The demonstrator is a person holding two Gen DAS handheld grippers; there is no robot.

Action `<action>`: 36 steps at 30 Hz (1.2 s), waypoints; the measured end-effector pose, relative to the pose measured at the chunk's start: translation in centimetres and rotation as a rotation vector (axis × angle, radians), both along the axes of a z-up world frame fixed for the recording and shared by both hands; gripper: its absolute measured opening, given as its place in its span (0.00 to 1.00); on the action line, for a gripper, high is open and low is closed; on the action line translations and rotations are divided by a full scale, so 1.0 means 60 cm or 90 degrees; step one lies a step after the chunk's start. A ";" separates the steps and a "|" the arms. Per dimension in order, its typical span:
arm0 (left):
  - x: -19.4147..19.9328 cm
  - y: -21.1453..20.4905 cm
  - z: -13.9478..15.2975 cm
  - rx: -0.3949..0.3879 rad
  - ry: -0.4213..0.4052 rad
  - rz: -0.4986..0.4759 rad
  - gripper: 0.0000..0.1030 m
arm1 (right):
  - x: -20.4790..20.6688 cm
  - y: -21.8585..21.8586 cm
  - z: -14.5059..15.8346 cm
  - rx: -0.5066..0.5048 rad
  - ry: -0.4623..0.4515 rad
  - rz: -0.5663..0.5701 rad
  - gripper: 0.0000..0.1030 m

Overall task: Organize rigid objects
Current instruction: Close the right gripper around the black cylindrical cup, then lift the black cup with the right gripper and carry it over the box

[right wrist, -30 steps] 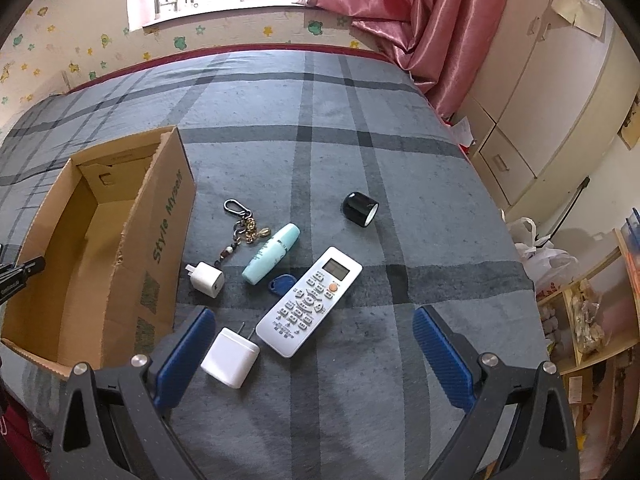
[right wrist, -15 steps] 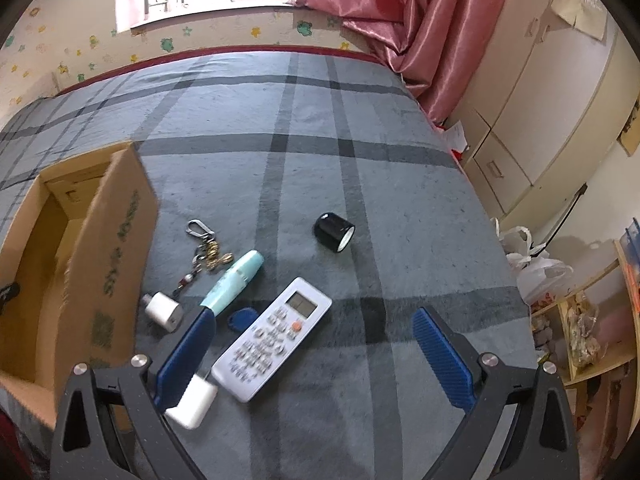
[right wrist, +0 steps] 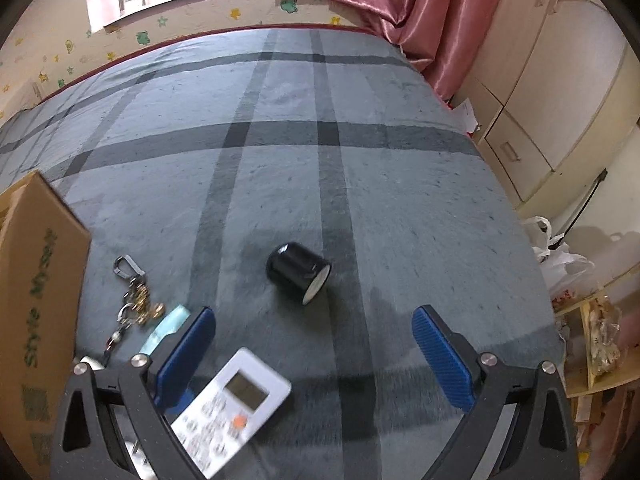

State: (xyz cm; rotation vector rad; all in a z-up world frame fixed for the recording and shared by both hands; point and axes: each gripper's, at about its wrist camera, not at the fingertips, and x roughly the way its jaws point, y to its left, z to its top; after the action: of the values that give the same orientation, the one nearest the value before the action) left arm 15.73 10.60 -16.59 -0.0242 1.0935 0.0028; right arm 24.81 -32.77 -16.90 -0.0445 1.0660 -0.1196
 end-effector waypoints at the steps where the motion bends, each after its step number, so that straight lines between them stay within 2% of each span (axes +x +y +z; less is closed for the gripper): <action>1: 0.000 0.000 0.000 0.001 0.000 0.000 0.13 | 0.007 -0.002 -0.005 0.001 0.001 0.000 0.98; 10: 0.001 0.000 0.000 0.006 0.003 -0.002 0.13 | 0.068 -0.030 -0.057 0.051 0.026 -0.017 0.97; 17: 0.002 -0.002 -0.001 0.012 0.005 -0.003 0.13 | 0.086 -0.028 -0.072 0.050 0.037 -0.022 0.95; 20: 0.002 -0.002 -0.001 0.012 0.006 -0.003 0.13 | 0.093 -0.023 -0.074 0.063 0.045 -0.014 0.86; 23: 0.002 -0.002 -0.002 0.014 0.007 -0.004 0.13 | 0.099 -0.018 -0.078 0.068 0.057 -0.001 0.71; 24: 0.002 -0.002 -0.002 0.014 0.008 -0.003 0.13 | 0.102 -0.017 -0.080 0.070 0.063 0.003 0.57; 25: 0.002 -0.002 -0.002 0.013 0.009 -0.003 0.13 | 0.103 -0.016 -0.082 0.072 0.069 0.004 0.52; 36: 0.003 -0.001 -0.002 0.014 0.009 -0.003 0.13 | 0.091 -0.005 -0.062 0.077 0.080 0.001 0.52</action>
State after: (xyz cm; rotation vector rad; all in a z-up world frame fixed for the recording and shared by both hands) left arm 15.92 10.52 -16.72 -0.0015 1.1073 0.0104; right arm 30.27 -33.05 -20.64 0.0566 1.1963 -0.0521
